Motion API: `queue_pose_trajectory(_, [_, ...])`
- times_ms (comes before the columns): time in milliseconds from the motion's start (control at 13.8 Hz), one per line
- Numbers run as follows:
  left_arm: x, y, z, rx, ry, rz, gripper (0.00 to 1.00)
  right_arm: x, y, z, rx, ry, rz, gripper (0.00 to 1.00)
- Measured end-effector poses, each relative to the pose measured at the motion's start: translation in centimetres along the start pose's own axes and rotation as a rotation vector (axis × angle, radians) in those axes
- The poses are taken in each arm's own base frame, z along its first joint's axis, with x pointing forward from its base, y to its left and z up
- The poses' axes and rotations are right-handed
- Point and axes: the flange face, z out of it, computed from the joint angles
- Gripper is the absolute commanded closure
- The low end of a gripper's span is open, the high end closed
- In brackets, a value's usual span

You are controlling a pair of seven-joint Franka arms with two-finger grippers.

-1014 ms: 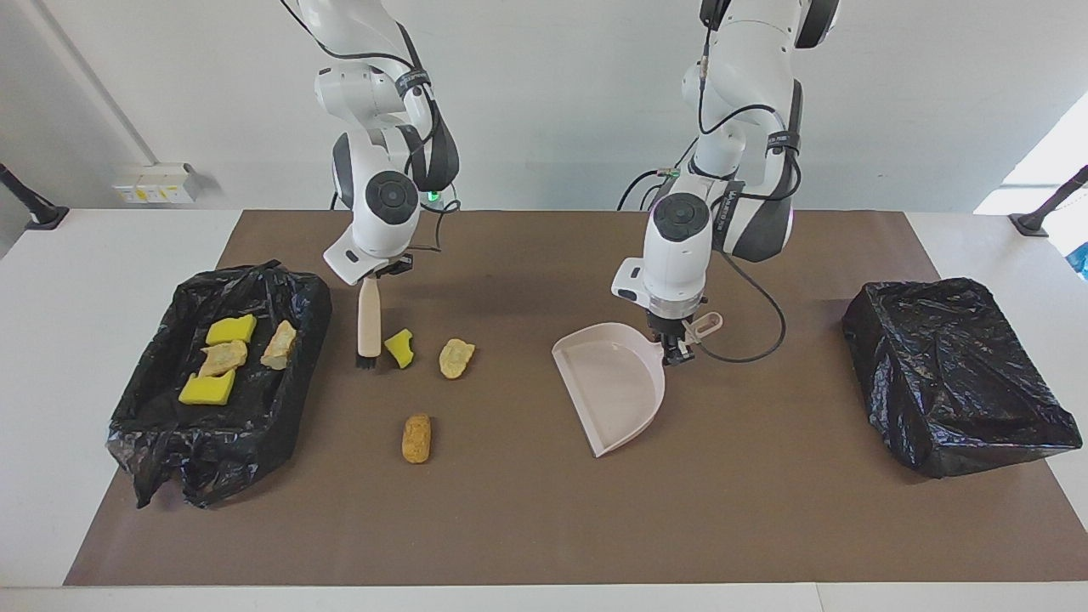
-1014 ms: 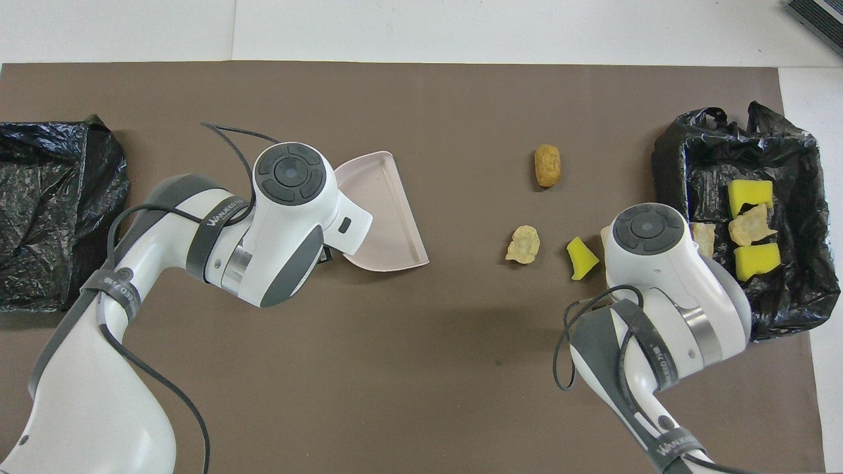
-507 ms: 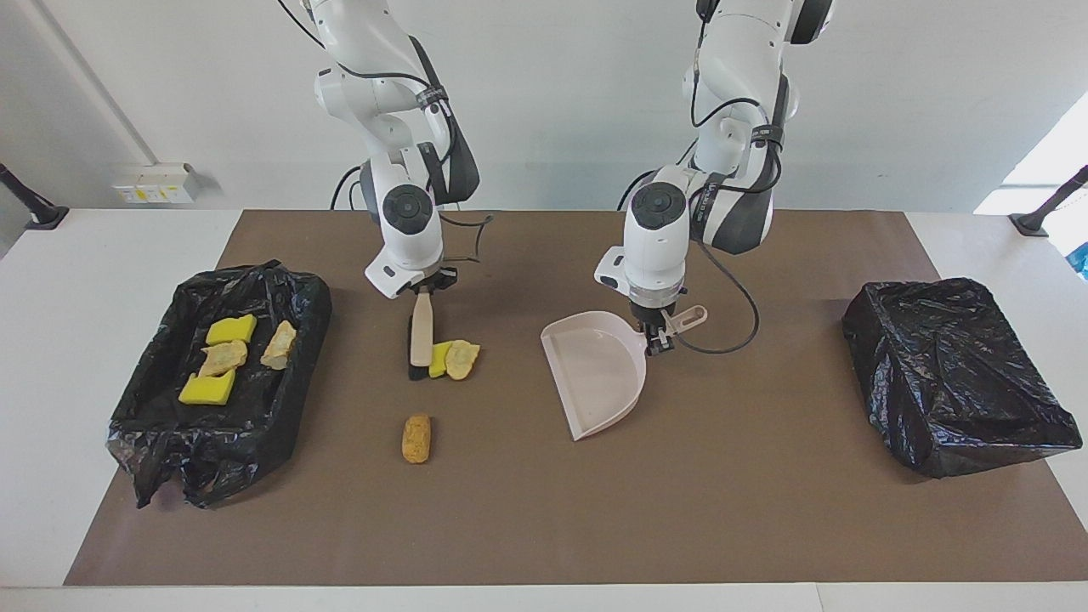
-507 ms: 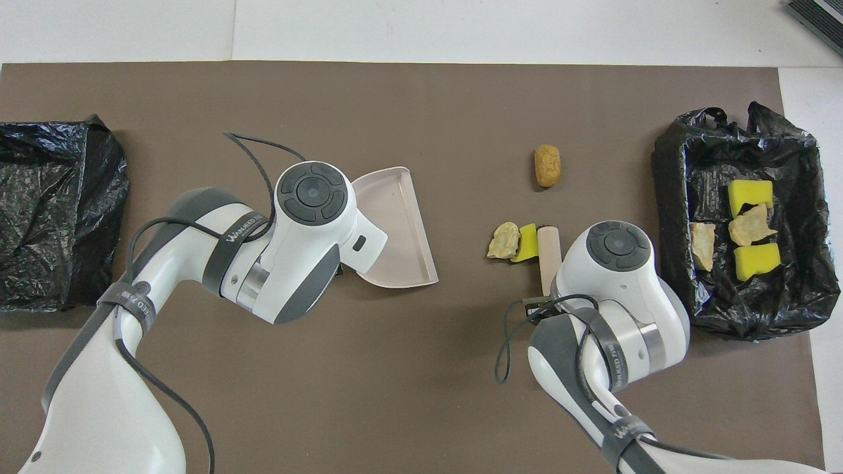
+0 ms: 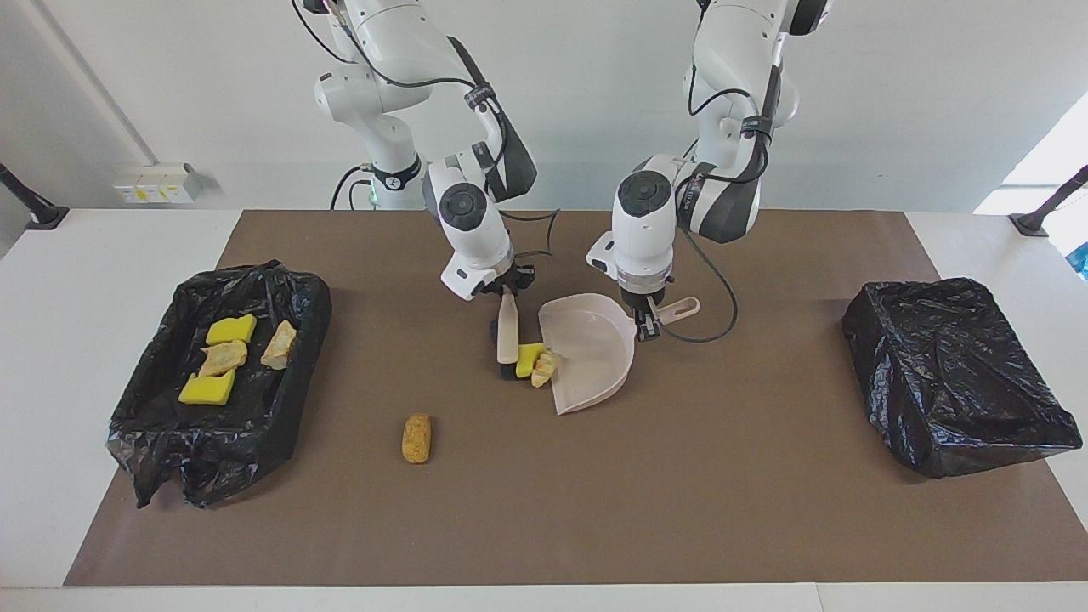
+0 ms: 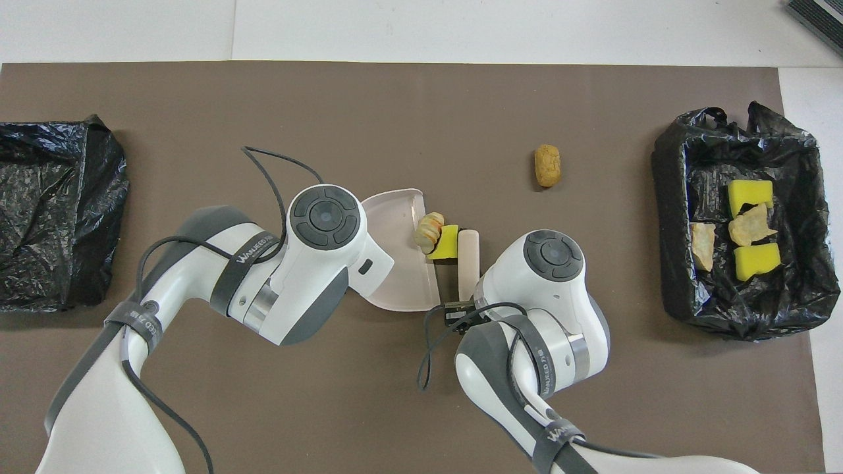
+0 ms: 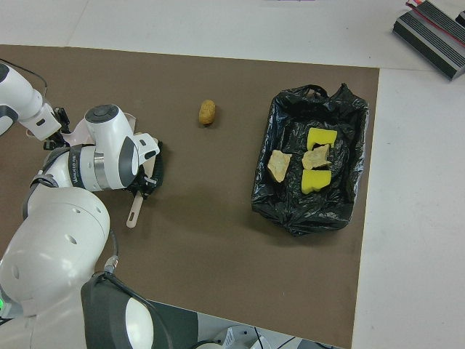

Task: Sweep and dump trash in bin

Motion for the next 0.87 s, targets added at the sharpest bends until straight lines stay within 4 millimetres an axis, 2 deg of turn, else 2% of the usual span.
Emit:
queue_pose_trajectory(290, [-0.8,0.3,0.9,-0.014,-0.011,-0.007,1.00,-0.2,-2.9,-1.5,0.198,-0.027,0.062,1.00])
queue_pose_trajectory(507, [-2.3,0.1,1.7,-0.022,-0.015,-0.027,1.00,0.4,-3.4,-4.0,0.279,-0.001,0.068,1.00])
queue_pose_trajectory(652, [-2.7,-0.1,1.7,-0.019,-0.011,-0.032,1.00,0.5,-1.9,-7.2,0.274,0.015,0.056,1.00])
queue_pose_trajectory(869, [-2.8,-0.2,1.8,-0.017,-0.010,-0.035,1.00,1.5,2.7,-11.0,0.039,0.086,-0.042,1.00])
